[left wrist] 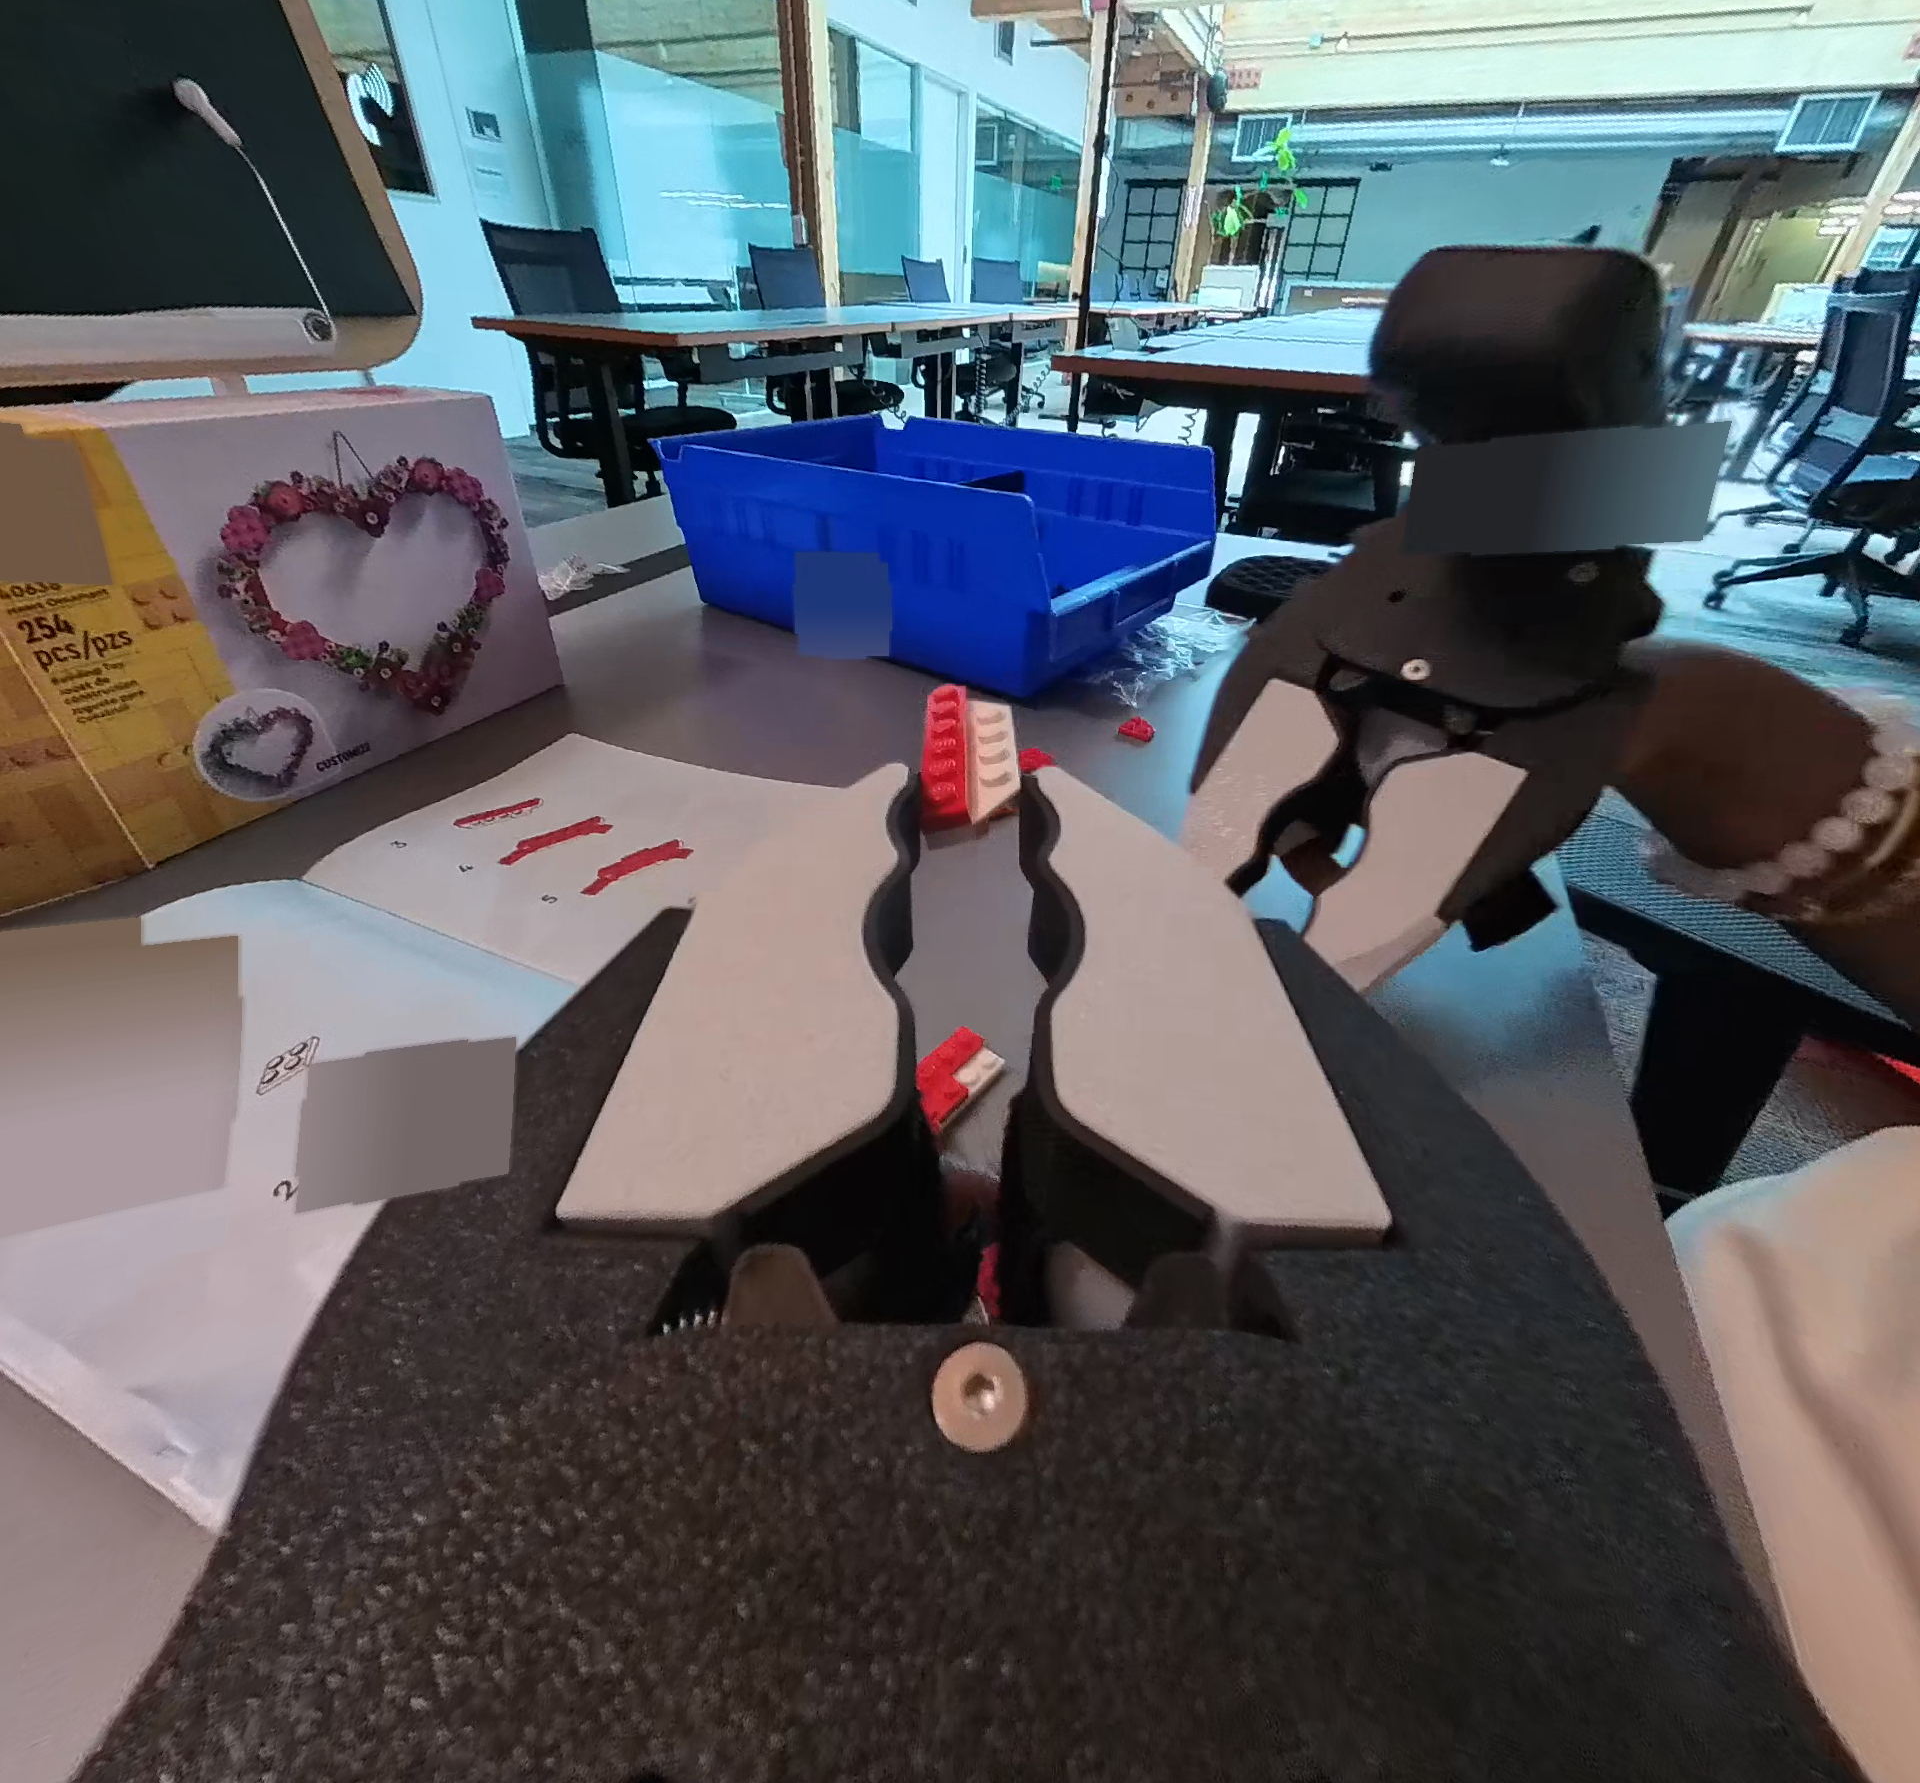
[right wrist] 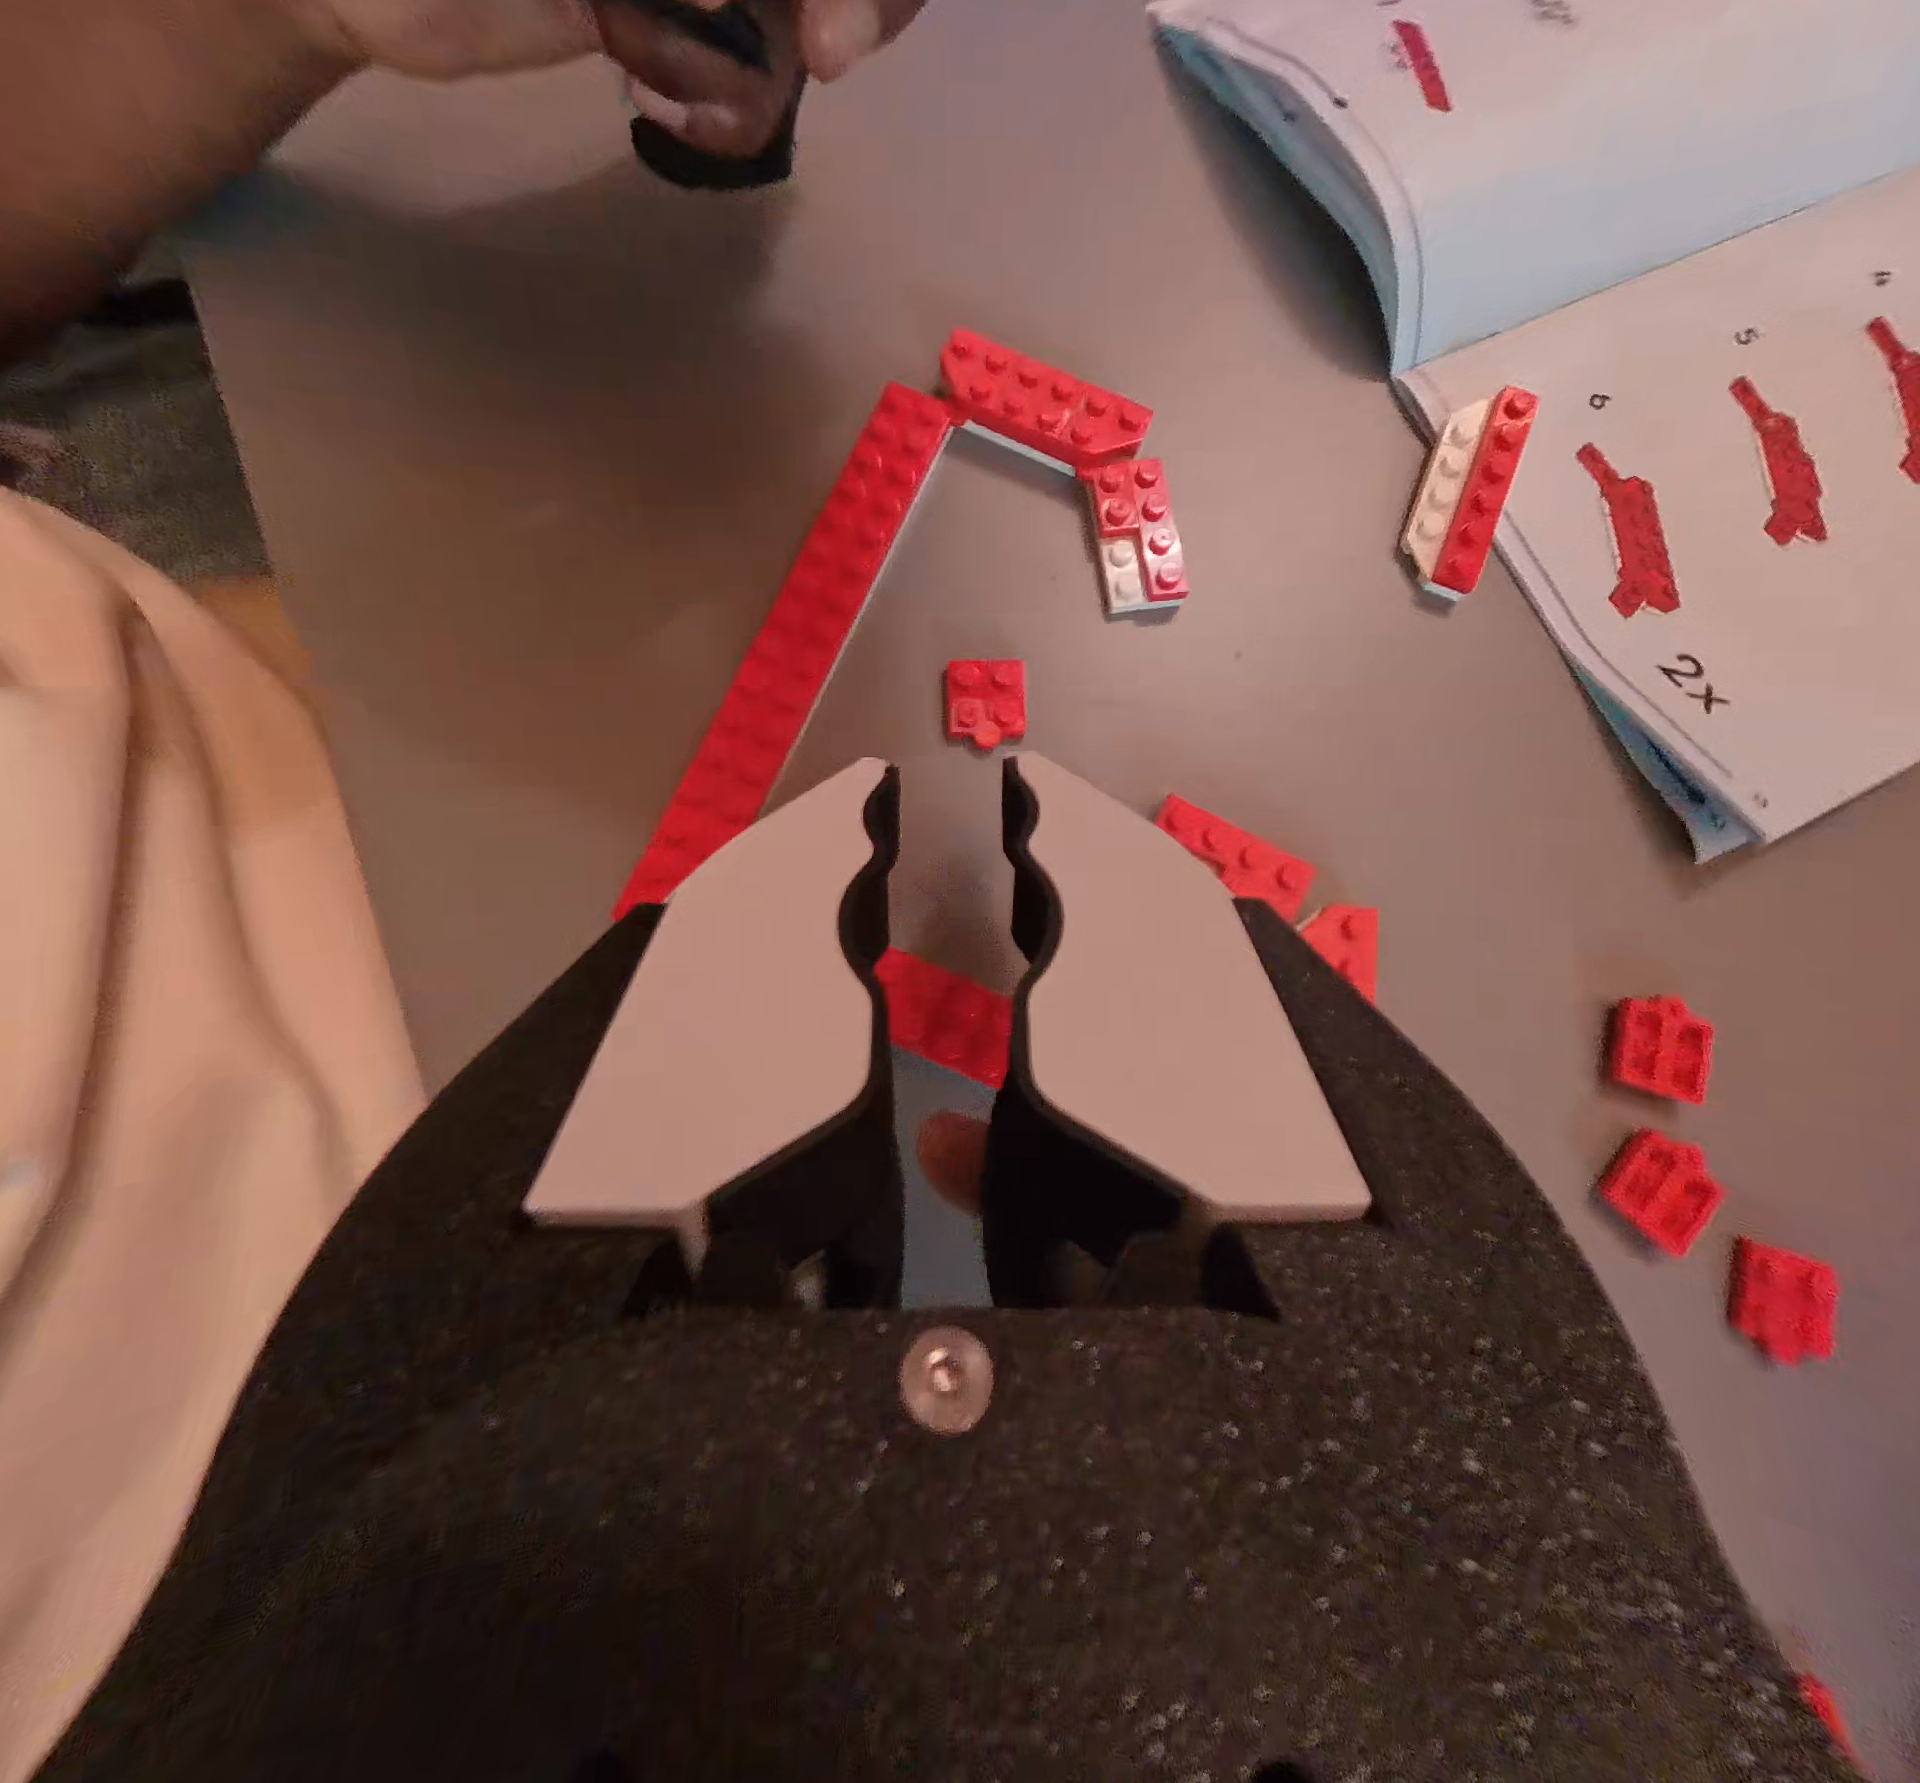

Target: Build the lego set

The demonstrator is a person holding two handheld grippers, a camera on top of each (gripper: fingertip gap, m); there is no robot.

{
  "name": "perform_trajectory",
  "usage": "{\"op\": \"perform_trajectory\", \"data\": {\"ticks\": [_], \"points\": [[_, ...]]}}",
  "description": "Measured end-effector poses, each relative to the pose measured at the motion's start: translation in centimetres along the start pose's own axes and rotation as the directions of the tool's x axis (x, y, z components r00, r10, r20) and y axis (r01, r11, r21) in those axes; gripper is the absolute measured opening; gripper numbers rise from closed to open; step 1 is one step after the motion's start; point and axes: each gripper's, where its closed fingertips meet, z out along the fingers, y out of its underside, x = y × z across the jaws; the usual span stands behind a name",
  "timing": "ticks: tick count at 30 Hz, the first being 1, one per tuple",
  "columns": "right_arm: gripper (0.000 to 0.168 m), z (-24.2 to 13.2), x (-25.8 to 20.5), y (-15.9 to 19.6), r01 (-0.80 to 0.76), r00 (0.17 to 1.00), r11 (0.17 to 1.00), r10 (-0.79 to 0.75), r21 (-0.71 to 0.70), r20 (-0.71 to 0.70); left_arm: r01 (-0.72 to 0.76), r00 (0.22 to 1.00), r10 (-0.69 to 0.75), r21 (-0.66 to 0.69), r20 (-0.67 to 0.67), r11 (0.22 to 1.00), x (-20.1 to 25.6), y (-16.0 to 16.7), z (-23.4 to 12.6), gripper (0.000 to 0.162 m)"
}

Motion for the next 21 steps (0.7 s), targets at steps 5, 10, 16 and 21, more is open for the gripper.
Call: {"op": "perform_trajectory", "data": {"ticks": [5,10,16,21], "points": [[0.023,1.2,0.9,0.2,0.051,0.995,0.997,-0.045,-0.061,0.093,0.033,0.999,-0.034,-0.02,-0.042,0.999,0.2,0.4,0.3,0.017],[0.024,2.2,0.8,0.5,0.094,0.987,0.992,-0.083,-0.081,0.137,0.038,0.995,-0.043,-0.06,-0.088,0.997,0.7,1.1,0.8,0.017],[0.016,2.6,0.5,0.2,0.132,0.977,0.988,-0.116,-0.084,0.179,0.037,0.993,-0.047,-0.089,-0.113,0.995,1.0,1.6,1.0,0.017],[0.016,-0.4,0.1,-1.3,0.217,0.94,0.975,-0.219,0.036,0.261,0.098,0.975,-0.111,-0.073,-0.193,0.992,1.9,1.3,0.8,0.017]]}}
